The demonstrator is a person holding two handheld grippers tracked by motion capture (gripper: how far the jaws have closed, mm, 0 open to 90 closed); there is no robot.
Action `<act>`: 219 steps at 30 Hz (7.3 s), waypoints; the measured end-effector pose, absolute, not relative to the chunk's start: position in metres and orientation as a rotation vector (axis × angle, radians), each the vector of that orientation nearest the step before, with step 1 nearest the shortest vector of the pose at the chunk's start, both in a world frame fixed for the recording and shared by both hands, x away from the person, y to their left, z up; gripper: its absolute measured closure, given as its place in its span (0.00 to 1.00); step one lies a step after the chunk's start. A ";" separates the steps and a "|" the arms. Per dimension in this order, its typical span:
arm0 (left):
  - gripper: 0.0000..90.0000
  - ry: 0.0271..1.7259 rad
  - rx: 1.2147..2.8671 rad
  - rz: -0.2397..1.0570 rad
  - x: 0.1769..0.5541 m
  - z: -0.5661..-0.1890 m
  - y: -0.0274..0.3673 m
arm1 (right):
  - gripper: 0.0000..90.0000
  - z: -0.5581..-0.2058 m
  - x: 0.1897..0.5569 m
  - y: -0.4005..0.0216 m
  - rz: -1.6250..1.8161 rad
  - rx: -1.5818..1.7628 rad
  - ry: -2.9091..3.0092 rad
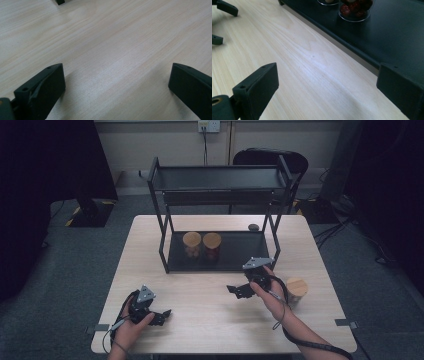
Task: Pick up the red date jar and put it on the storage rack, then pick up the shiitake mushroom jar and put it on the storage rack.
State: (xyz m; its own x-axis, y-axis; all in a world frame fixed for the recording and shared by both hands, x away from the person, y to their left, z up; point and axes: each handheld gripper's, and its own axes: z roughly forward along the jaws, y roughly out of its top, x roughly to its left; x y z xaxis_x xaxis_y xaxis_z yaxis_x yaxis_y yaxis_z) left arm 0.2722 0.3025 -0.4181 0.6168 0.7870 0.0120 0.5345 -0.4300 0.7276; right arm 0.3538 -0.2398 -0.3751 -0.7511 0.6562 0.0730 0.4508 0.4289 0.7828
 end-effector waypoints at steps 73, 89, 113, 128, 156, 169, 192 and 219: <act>0.00 1.034 2.137 0.462 0.272 -0.418 0.302 | 0.04 -0.365 0.313 -0.329 1.199 1.034 2.366; 0.00 1.033 2.137 0.462 0.272 -0.418 0.302 | 0.03 -0.362 0.305 -0.347 1.208 1.042 2.311; 0.00 1.033 2.137 0.462 0.272 -0.418 0.302 | 0.03 -0.363 0.294 -0.378 1.162 1.079 2.242; 0.00 1.034 2.137 0.462 0.272 -0.418 0.302 | 0.03 -0.378 0.284 -0.383 1.139 1.092 2.245; 0.00 1.034 2.137 0.462 0.272 -0.418 0.302 | 0.03 -0.407 0.273 -0.396 1.133 1.171 2.235; 0.00 1.034 2.137 0.462 0.272 -0.418 0.302 | 0.03 -0.414 0.269 -0.398 1.121 1.188 2.227; 0.00 1.033 2.138 0.462 0.272 -0.418 0.302 | 0.03 -0.419 0.266 -0.403 1.111 1.169 2.245; 0.00 1.033 2.138 0.462 0.272 -0.418 0.302 | 0.03 -0.420 0.268 -0.399 1.143 1.138 2.215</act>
State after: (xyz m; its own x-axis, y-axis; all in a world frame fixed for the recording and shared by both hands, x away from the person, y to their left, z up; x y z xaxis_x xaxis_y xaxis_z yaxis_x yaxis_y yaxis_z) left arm 0.2721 0.3024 -0.4181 0.6167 0.7871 0.0128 0.5345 -0.4306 0.7273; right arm 0.2679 -0.3988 -0.4200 -0.5894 0.8077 0.0164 0.4817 0.3350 0.8098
